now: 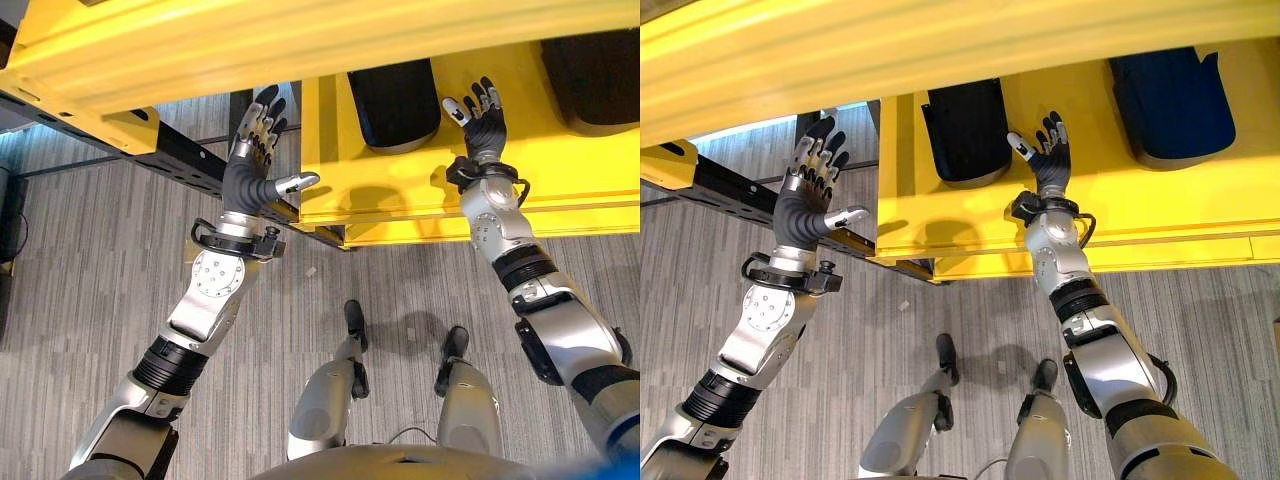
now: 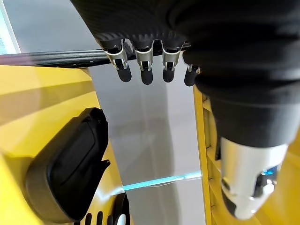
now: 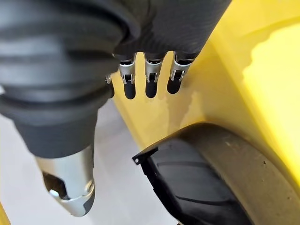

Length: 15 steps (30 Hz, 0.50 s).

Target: Move parts from the plastic box to the shelf.

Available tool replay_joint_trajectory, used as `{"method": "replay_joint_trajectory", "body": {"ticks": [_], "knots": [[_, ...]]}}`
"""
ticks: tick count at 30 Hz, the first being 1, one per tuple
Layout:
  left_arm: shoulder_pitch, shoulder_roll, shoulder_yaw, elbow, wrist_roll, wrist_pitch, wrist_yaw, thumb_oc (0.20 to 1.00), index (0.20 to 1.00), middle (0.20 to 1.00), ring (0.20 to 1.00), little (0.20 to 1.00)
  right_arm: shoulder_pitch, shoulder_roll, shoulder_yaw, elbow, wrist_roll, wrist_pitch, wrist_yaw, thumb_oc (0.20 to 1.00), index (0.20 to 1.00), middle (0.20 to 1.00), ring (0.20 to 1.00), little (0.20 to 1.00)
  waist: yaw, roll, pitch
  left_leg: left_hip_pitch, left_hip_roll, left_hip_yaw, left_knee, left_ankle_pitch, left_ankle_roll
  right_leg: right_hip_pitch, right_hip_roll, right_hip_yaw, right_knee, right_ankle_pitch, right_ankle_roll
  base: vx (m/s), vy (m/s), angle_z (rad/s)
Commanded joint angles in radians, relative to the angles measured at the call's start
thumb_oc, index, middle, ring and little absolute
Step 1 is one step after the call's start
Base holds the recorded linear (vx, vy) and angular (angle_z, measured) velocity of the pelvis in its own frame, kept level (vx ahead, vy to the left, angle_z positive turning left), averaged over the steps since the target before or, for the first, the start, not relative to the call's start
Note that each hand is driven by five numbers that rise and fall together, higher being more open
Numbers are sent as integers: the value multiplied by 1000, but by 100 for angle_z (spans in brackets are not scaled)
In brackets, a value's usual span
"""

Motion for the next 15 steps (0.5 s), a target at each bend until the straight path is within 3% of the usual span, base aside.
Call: {"method": "replay_joint_trajectory", "body": {"ticks": [1,15], "knots": [[-12,17,119,-69,35,-62,34,1000,1000,1000,1000,1000,-63,23,-7,-71,31,-73,29,1000,1000,1000,1000,1000,7,-43,32,85,14,55,5,-41,-44,45,-12,36,-47,112,18,0,0,0],[-4,13,135,-84,50,-69,47,1000,1000,1000,1000,1000,-54,57,6,-66,46,-75,43,1000,1000,1000,1000,1000,13,-39,41,74,11,52,5,-43,-42,29,-16,37,-39,116,20,0,0,0]]}}
